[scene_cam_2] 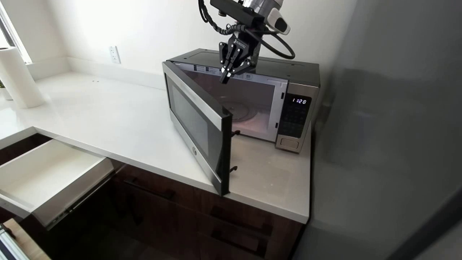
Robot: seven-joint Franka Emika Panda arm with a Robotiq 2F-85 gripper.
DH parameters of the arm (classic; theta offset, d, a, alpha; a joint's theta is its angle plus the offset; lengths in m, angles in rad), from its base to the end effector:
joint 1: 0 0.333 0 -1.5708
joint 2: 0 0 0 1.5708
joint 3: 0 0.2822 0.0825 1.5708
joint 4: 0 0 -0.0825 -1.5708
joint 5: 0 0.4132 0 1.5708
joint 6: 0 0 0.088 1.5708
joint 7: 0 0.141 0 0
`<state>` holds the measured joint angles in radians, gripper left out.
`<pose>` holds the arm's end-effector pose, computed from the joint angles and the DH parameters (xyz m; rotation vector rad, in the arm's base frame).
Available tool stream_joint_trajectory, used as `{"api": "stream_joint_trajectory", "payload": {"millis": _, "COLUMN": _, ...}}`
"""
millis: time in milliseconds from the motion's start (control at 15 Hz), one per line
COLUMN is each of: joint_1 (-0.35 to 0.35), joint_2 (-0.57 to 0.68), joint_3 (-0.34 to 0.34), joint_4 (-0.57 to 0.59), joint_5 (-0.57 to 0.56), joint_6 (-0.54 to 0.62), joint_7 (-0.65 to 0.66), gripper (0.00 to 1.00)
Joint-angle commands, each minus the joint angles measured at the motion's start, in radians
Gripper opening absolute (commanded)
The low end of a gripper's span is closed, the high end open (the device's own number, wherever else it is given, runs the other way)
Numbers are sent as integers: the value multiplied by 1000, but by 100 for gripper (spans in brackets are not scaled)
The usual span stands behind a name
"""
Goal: Open the microwave door
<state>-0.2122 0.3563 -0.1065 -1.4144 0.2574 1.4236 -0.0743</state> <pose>0.6150 -0.1546 0.4096 -2.8056 0.3538 0.4214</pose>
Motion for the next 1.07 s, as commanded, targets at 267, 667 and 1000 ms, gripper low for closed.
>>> {"api": "stream_joint_trajectory", "payload": {"millis": 267, "joint_1": 65, "joint_2": -84, "joint_3": 1, "joint_4": -4, "joint_5": -209, "joint_6": 95, "joint_7": -25, "gripper": 40}}
{"api": "stream_joint_trajectory", "payload": {"millis": 667, "joint_1": 119, "joint_2": -200, "joint_3": 35, "joint_4": -81, "joint_5": -262, "joint_6": 226, "joint_7": -11, "gripper": 84}}
{"api": "stream_joint_trajectory", "payload": {"millis": 1000, "joint_1": 120, "joint_2": -176, "joint_3": 35, "joint_4": -32, "joint_5": -259, "joint_6": 192, "joint_7": -10, "gripper": 85}}
